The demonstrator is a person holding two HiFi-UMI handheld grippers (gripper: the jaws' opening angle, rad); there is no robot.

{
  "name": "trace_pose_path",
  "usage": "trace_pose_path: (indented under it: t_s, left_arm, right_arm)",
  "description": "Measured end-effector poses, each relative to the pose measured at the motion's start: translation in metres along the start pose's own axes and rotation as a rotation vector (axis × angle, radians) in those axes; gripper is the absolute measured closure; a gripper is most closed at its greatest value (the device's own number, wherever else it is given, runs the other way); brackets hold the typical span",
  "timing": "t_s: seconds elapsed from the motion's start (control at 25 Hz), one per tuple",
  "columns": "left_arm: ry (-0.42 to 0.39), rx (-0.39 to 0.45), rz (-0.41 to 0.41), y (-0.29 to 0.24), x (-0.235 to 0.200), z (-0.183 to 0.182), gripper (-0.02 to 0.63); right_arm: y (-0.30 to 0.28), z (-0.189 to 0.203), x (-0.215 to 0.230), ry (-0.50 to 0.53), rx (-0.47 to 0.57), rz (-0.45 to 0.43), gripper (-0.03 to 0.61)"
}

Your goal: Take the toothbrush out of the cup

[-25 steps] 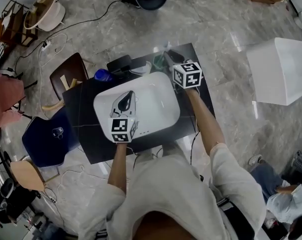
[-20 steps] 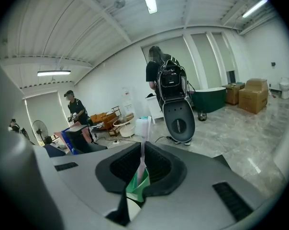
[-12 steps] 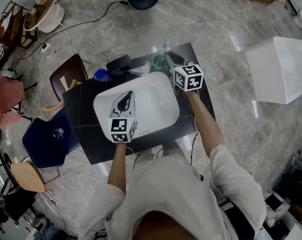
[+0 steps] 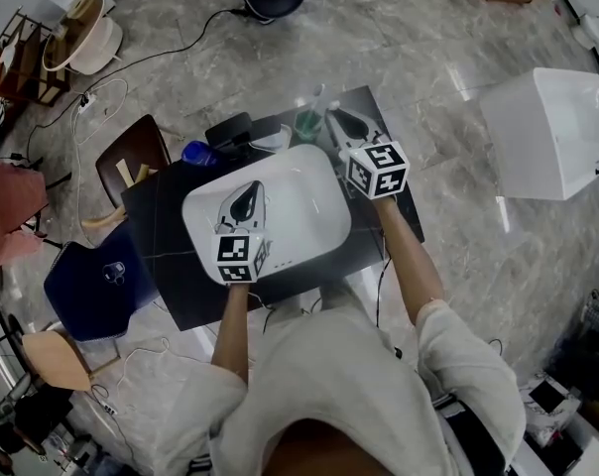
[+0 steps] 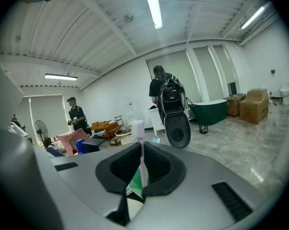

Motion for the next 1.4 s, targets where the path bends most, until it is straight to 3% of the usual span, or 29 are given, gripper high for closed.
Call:
trace_pose_path:
  t_s: [0.64,1.4]
  left_arm:
    - [-0.028,0.028,0.036,-0.005,0.015,-0.016,0.589]
    - [-0.101,0.052,0.185,-0.029,0.081,-0.038,0.589]
  right_arm:
    - [0.070,-0.040,-0.013,0.039,0.144,0.015,0.545]
    - [0.177,-0.011,0.054,0.038,0.142,0.244,0.545]
Point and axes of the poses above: the fingertips, and each gripper's own axes: y backward along the fingers, x to its right, z out of its underside, the point moved 2 cm from there along y, backward along the fingers, and after that the axes turned 14 degrees about -y, right-handed, at the moved point
